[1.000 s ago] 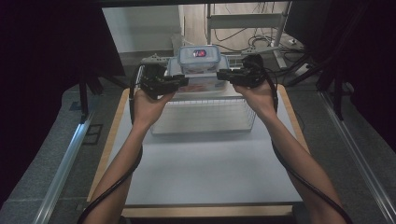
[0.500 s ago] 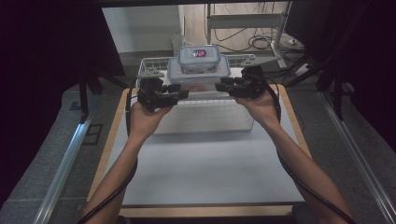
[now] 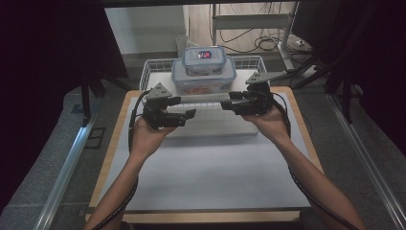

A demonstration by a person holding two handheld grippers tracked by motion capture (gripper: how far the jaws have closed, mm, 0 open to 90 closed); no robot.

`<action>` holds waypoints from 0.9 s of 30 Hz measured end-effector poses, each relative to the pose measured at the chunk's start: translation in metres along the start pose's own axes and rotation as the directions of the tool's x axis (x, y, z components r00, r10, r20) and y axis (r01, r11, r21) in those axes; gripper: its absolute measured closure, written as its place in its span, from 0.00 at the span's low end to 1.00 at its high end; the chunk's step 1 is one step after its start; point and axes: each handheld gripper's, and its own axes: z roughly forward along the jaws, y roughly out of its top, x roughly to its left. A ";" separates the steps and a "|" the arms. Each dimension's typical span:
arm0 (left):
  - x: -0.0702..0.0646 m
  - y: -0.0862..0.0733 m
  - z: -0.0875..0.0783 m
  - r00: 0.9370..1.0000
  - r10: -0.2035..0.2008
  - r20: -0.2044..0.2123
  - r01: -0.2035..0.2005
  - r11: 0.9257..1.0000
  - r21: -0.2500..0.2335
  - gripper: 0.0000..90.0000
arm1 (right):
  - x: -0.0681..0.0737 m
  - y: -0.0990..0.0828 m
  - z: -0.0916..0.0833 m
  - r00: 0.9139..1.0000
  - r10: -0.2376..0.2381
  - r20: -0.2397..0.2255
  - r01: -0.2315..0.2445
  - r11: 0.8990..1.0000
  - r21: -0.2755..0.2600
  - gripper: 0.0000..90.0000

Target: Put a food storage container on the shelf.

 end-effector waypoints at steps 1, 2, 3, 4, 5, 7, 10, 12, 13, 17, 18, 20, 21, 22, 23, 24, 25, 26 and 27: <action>-0.001 -0.003 0.000 1.000 -0.003 0.003 0.003 1.000 -0.001 0.27 | 0.001 -0.002 0.000 1.000 -0.003 0.001 0.003 1.000 0.005 0.46; -0.001 -0.005 0.000 1.000 -0.004 0.004 0.004 1.000 -0.002 0.26 | 0.002 -0.004 -0.001 1.000 -0.008 0.002 0.008 1.000 0.008 0.45; -0.003 -0.009 0.000 1.000 -0.004 0.003 0.004 1.000 -0.004 0.25 | 0.003 -0.006 -0.001 1.000 -0.012 0.003 0.012 1.000 0.009 0.44; -0.003 -0.011 0.000 1.000 -0.001 0.003 0.001 1.000 -0.002 0.23 | 0.004 -0.008 -0.002 1.000 -0.016 0.003 0.016 1.000 0.011 0.43; -0.004 -0.014 0.001 1.000 0.000 0.006 0.000 1.000 0.000 0.23 | 0.005 -0.010 -0.002 1.000 -0.016 0.002 0.016 1.000 0.012 0.42; -0.006 -0.018 0.001 1.000 0.002 0.012 -0.002 1.000 0.004 0.22 | 0.006 -0.014 -0.003 1.000 -0.017 -0.006 0.017 1.000 0.015 0.41; -0.010 -0.025 0.002 1.000 0.008 0.015 -0.008 1.000 0.015 0.20 | 0.010 -0.022 -0.004 0.999 -0.033 -0.004 0.033 0.999 0.023 0.37; -0.013 -0.029 0.003 1.000 0.012 0.016 -0.013 1.000 0.019 0.19 | 0.011 -0.024 -0.005 0.999 -0.038 -0.003 0.038 0.999 0.025 0.37; -0.015 -0.032 0.003 1.000 0.015 0.018 -0.016 1.000 0.023 0.19 | 0.013 -0.026 -0.005 0.999 -0.042 -0.003 0.042 0.999 0.026 0.36; -0.021 -0.041 0.004 1.000 0.019 0.023 -0.020 0.999 0.026 0.16 | 0.018 -0.034 -0.005 0.998 -0.060 -0.008 0.061 0.997 0.041 0.32; -0.022 -0.043 0.004 0.999 0.022 0.023 -0.023 0.999 0.028 0.15 | 0.020 -0.037 -0.005 0.998 -0.068 -0.006 0.068 0.996 0.049 0.31; -0.025 -0.047 0.004 0.999 0.026 0.021 -0.027 0.999 0.027 0.13 | 0.023 -0.042 -0.005 0.997 -0.078 0.000 0.078 0.995 0.057 0.29; -0.026 -0.049 0.004 0.999 0.027 0.023 -0.027 0.999 0.025 0.12 | 0.024 -0.047 -0.005 0.997 -0.077 -0.001 0.077 0.995 0.061 0.28; -0.029 -0.054 0.004 0.999 0.028 0.023 -0.028 0.999 0.027 0.12 | 0.025 -0.049 -0.005 0.997 -0.075 -0.002 0.075 0.995 0.062 0.28; -0.029 -0.054 0.004 0.999 0.028 0.023 -0.028 0.999 0.027 0.11 | 0.025 -0.052 -0.005 0.997 -0.074 0.000 0.074 0.995 0.064 0.27; -0.030 -0.056 0.004 0.999 0.028 0.024 -0.029 0.999 0.025 0.11 | 0.026 -0.054 -0.006 0.997 -0.075 0.001 0.074 0.995 0.065 0.27; -0.031 -0.059 0.004 0.999 0.027 0.028 -0.027 0.999 0.025 0.11 | 0.026 -0.054 -0.006 0.997 -0.075 0.001 0.074 0.995 0.065 0.27; -0.032 -0.061 0.004 0.999 0.022 0.029 -0.023 0.999 0.024 0.10 | 0.027 -0.057 -0.006 0.997 -0.075 0.004 0.075 0.995 0.068 0.26; -0.035 -0.066 0.004 0.999 0.014 0.034 -0.015 1.000 0.022 0.10 | 0.028 -0.063 -0.006 0.997 -0.076 0.008 0.075 0.995 0.072 0.24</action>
